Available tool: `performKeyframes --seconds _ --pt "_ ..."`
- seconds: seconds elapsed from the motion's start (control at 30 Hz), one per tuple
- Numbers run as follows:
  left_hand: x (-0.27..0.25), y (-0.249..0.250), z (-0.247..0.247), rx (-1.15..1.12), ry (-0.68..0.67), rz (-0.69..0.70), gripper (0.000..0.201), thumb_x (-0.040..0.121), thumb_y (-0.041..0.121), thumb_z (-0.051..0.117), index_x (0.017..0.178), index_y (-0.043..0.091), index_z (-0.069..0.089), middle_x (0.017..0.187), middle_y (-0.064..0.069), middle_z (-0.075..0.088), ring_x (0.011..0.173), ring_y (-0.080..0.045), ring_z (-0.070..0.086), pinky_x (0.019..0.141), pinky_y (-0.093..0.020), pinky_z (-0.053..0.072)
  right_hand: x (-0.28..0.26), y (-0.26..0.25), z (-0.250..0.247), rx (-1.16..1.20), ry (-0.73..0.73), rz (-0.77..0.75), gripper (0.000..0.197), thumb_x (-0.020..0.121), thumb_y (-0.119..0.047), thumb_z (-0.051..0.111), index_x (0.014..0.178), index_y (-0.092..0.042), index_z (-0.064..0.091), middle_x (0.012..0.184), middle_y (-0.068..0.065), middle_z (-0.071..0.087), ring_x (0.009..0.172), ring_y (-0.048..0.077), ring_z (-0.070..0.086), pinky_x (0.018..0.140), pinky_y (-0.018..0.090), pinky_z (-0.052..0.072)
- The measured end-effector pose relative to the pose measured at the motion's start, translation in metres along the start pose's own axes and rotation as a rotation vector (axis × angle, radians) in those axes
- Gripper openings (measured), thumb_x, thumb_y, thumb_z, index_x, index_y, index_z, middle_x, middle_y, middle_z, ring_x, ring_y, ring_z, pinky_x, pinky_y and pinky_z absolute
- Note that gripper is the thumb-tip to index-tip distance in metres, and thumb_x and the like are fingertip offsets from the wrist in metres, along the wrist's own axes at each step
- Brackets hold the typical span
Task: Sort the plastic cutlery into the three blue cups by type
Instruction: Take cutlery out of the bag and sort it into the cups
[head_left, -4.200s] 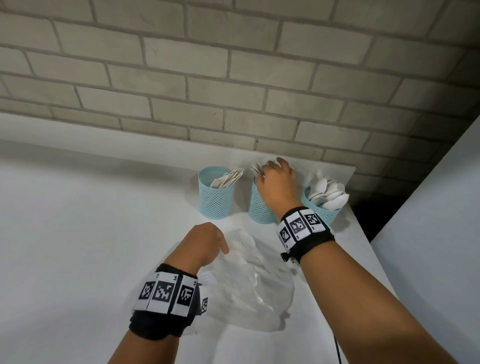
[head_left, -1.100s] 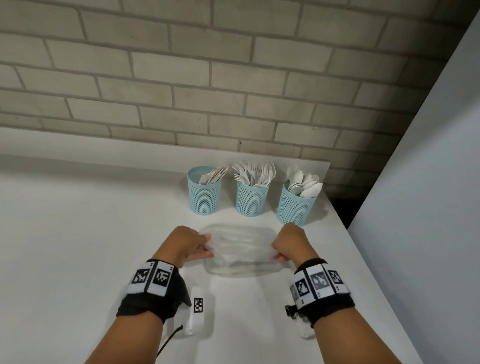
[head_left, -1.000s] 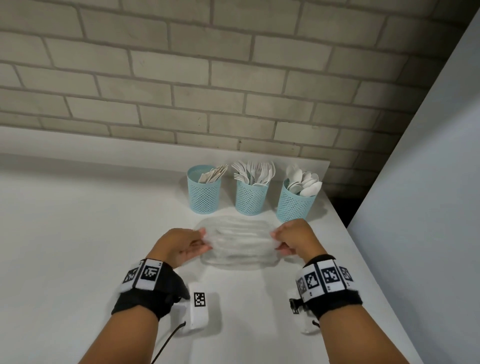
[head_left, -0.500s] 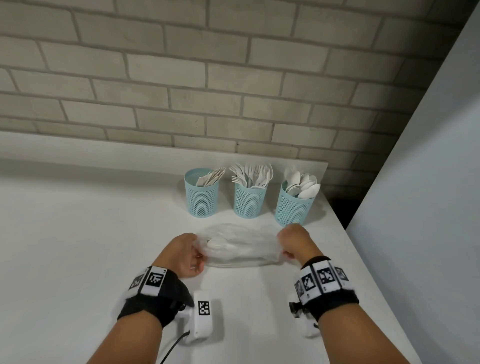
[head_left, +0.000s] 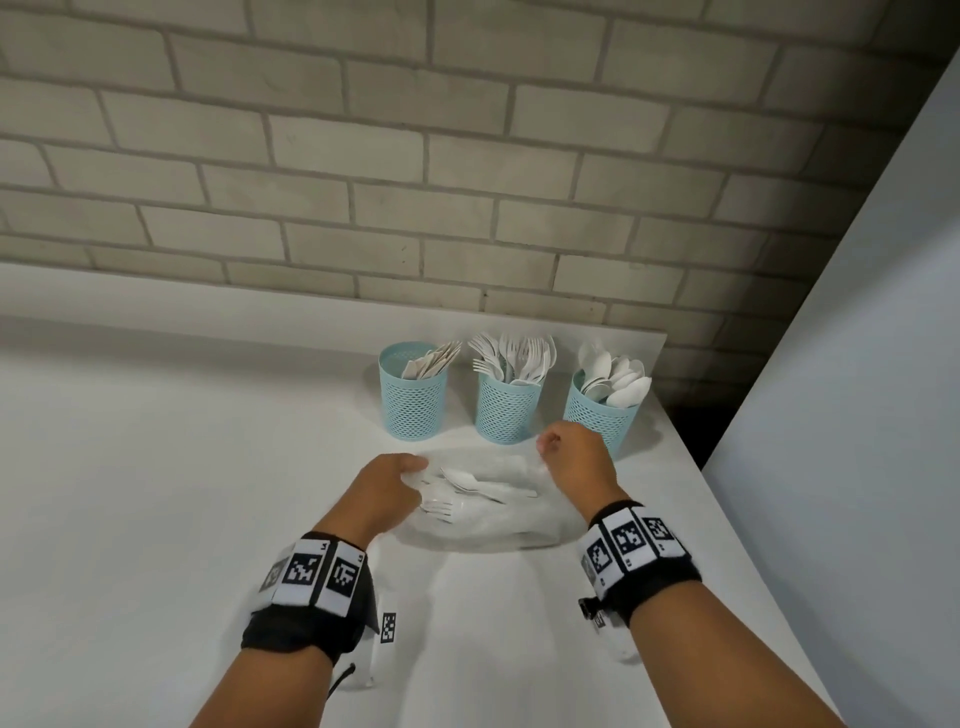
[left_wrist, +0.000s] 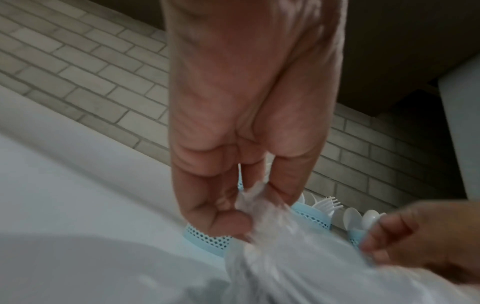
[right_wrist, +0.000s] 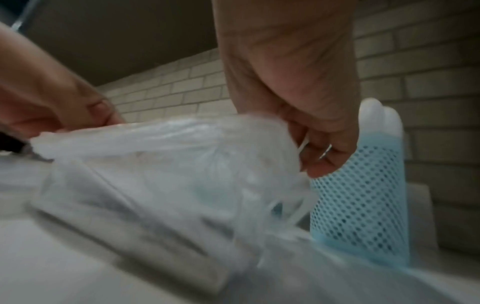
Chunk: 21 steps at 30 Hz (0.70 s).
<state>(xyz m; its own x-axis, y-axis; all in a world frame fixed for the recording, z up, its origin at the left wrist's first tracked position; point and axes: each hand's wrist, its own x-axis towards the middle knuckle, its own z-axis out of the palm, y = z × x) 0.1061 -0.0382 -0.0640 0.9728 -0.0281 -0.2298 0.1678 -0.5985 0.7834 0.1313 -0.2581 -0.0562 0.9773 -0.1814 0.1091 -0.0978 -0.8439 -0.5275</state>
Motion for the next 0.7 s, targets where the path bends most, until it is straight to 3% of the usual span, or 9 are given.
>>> performKeyframes --seconds 0.1,0.17,0.23,0.3,0.37,0.43,0.5,0.6,0.7 --pt "-0.003 0.008 0.002 0.078 0.0 0.042 0.061 0.083 -0.003 0.051 0.14 0.017 0.042 0.146 -0.003 0.039 0.134 -0.02 0.038 0.105 -0.026 0.033 -0.009 -0.02 -0.006 0.034 0.146 -0.227 0.016 0.087 -0.002 0.053 0.094 -0.008 0.066 0.097 0.007 0.064 0.089 0.02 0.057 0.077 0.028 0.046" --pt "-0.006 0.014 0.006 0.107 0.003 0.068 0.06 0.085 -0.001 0.052 0.141 0.016 0.04 0.147 -0.002 0.038 0.135 -0.019 0.037 0.106 -0.025 0.031 -0.02 -0.04 -0.01 0.102 -0.085 -0.318 0.019 0.087 -0.002 0.051 0.091 -0.006 0.07 0.097 0.007 0.068 0.082 0.015 0.059 0.076 0.024 0.048" --pt "-0.008 0.017 0.007 0.131 0.013 0.085 0.058 0.086 0.001 0.052 0.141 0.015 0.04 0.147 -0.002 0.038 0.135 -0.019 0.036 0.106 -0.024 0.03 -0.026 -0.054 -0.006 -0.027 -0.385 -0.319 0.025 0.09 -0.005 0.047 0.1 -0.005 0.07 0.106 0.01 0.068 0.09 0.021 0.063 0.081 0.028 0.05" --pt "-0.01 0.019 0.007 0.136 0.015 0.094 0.056 0.087 0.002 0.052 0.14 0.014 0.041 0.147 -0.002 0.039 0.135 -0.018 0.037 0.107 -0.024 0.03 -0.029 -0.059 0.001 -0.228 -0.479 -0.311 0.027 0.092 -0.006 0.044 0.11 -0.003 0.064 0.115 0.013 0.062 0.103 0.027 0.059 0.086 0.031 0.047" --pt "-0.012 0.02 0.006 0.125 0.021 0.1 0.056 0.086 0.001 0.052 0.139 0.015 0.042 0.146 -0.002 0.041 0.133 -0.018 0.039 0.105 -0.023 0.031 -0.029 -0.058 0.009 -0.326 -0.501 -0.301 0.019 0.091 -0.002 0.043 0.091 -0.004 0.061 0.095 0.01 0.06 0.097 0.029 0.056 0.074 0.028 0.046" --pt "-0.013 0.02 0.005 0.117 0.019 0.102 0.055 0.086 0.001 0.052 0.139 0.015 0.043 0.145 -0.001 0.042 0.133 -0.018 0.04 0.104 -0.023 0.032 -0.029 -0.055 0.016 -0.391 -0.506 -0.296 0.025 0.089 0.002 0.042 0.069 -0.013 0.043 0.074 0.001 0.047 0.087 0.024 0.051 0.063 0.025 0.04" --pt "-0.015 0.019 0.006 0.104 0.008 0.11 0.055 0.086 0.0 0.052 0.138 0.015 0.043 0.144 -0.001 0.042 0.132 -0.018 0.041 0.104 -0.023 0.033 -0.029 -0.052 0.018 -0.413 -0.521 -0.299 0.014 0.089 0.0 0.044 0.085 -0.013 0.049 0.088 0.005 0.055 0.095 0.026 0.056 0.076 0.03 0.045" --pt "-0.016 0.021 0.009 0.098 0.005 0.128 0.055 0.085 0.0 0.051 0.137 0.016 0.043 0.143 -0.001 0.044 0.129 -0.018 0.044 0.103 -0.025 0.036 -0.028 -0.05 0.016 -0.395 -0.559 -0.259 0.027 0.088 -0.011 0.052 0.115 -0.009 0.049 0.115 0.008 0.058 0.107 0.025 0.056 0.092 0.036 0.046" --pt "-0.018 0.024 0.01 0.098 0.002 0.143 0.055 0.085 0.0 0.051 0.137 0.017 0.044 0.143 0.0 0.044 0.13 -0.017 0.043 0.1 -0.021 0.034 -0.023 -0.048 0.018 -0.449 -0.626 -0.252 0.023 0.089 -0.034 0.054 0.098 -0.013 0.049 0.116 0.01 0.059 0.103 0.025 0.053 0.094 0.042 0.041"
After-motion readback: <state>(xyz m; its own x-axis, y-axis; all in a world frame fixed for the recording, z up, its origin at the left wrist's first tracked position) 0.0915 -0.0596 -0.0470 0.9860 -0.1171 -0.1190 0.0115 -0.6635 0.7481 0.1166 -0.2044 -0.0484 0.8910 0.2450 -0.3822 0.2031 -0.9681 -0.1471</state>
